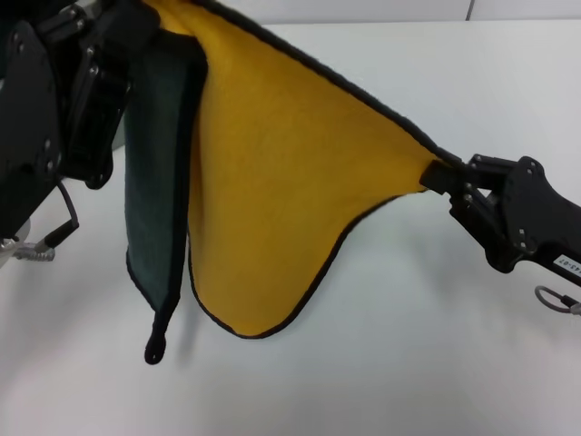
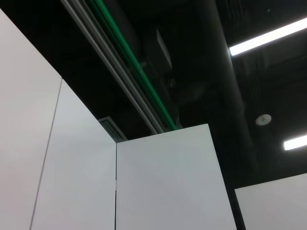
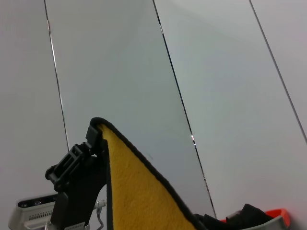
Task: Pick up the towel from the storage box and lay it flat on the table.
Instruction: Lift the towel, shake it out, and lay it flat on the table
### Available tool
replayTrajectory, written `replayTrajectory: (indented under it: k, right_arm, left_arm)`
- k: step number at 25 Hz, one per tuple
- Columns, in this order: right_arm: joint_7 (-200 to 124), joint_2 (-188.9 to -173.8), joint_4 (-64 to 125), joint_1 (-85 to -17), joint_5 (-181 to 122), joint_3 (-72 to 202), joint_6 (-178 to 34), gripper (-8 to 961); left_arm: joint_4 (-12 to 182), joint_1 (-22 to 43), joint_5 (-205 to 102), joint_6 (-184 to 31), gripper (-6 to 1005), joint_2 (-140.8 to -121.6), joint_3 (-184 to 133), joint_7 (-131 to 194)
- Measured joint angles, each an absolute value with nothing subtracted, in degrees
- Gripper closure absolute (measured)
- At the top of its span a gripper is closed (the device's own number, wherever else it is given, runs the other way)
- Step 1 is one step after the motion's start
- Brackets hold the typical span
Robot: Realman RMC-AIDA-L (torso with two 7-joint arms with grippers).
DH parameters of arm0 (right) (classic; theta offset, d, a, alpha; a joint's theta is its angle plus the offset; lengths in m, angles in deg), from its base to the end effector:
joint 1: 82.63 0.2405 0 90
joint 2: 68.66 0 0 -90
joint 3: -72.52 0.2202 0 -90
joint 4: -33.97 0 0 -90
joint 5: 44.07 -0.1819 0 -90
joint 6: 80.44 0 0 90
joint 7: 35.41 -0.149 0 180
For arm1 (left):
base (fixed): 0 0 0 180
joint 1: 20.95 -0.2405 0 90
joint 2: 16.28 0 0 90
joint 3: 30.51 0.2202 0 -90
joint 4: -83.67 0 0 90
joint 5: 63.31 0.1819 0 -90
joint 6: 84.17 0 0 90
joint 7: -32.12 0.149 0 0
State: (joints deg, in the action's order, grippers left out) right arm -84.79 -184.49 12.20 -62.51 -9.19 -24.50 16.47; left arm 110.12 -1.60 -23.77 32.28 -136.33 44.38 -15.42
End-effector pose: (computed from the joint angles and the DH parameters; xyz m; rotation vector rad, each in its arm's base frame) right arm 0.1781 0.2376 0.0032 -2.3850 0.3440 1.5083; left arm -0.1526 0.2239 0.0628 -2.0045 0.0775 -1.8704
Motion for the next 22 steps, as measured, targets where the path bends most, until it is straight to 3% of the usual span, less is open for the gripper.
replayTrajectory:
  k: [6,17,22]
  right_arm:
    - [-84.59,-184.54,12.56,-62.50,-9.18,-24.41,16.68,939]
    - [-84.84,-184.37,13.15,-62.38,-9.14,-24.42,17.23,919]
    - [-84.75,-184.41,13.15,-61.94,-8.90,-24.44,17.38,860]
  left_arm:
    - [109.89,-1.62,-23.79,32.28,976,-136.33,44.37,-15.37]
    - [109.41,-1.62,-23.86,32.28,971,-136.34,44.37,-14.01]
    - [109.42,-1.62,-23.85,32.28,969,-136.34,44.37,-14.01]
